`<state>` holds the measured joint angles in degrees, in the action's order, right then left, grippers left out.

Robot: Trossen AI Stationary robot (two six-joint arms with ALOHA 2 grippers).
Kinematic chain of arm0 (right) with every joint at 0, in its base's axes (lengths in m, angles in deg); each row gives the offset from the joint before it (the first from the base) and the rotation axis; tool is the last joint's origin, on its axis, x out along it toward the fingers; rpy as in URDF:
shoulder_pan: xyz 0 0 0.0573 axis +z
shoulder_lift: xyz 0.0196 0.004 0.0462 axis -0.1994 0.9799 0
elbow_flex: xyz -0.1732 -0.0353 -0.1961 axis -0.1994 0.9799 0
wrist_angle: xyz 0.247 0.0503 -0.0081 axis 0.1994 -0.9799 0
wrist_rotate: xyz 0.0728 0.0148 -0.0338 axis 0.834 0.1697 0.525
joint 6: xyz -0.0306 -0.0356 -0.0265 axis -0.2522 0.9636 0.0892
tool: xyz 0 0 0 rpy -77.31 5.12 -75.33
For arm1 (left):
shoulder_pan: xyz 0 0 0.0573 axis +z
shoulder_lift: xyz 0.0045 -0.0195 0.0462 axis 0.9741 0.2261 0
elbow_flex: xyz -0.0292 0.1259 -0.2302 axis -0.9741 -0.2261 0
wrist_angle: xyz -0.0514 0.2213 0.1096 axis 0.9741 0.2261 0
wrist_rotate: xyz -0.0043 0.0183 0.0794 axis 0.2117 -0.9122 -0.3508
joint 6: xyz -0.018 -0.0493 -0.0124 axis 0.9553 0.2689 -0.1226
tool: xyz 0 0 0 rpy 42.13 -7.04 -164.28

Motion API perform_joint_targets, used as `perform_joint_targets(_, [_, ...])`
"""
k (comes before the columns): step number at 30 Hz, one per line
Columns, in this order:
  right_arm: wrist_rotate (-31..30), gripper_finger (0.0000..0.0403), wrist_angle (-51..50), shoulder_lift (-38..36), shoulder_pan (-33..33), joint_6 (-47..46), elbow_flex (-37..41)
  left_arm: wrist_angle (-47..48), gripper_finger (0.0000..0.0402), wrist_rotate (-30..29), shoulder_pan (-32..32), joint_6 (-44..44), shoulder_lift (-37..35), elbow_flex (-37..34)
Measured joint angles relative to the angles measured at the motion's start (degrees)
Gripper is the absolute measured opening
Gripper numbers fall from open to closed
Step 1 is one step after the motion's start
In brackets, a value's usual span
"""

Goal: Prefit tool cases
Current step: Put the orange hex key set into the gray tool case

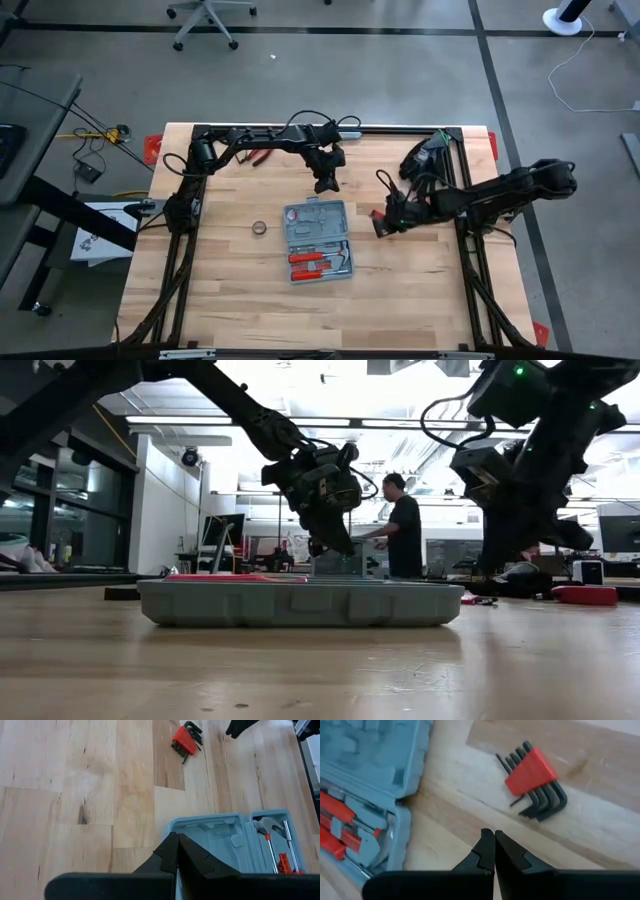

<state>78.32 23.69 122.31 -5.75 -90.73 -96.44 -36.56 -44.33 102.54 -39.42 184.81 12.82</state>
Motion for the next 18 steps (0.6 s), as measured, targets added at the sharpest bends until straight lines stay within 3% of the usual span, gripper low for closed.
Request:
perform_joint_targets(8, [0.01,0.0000,-4.32,0.13,0.37,-0.12,-0.02,0.00,0.0000,0.00,0.00,-0.01,0.00,0.00])
perform_joint_targets(18, [-0.07,0.0000,-3.97,7.47,-1.05,1.79,-0.13,0.00,0.0000,-0.02,-0.17,0.17,0.00,0.00])
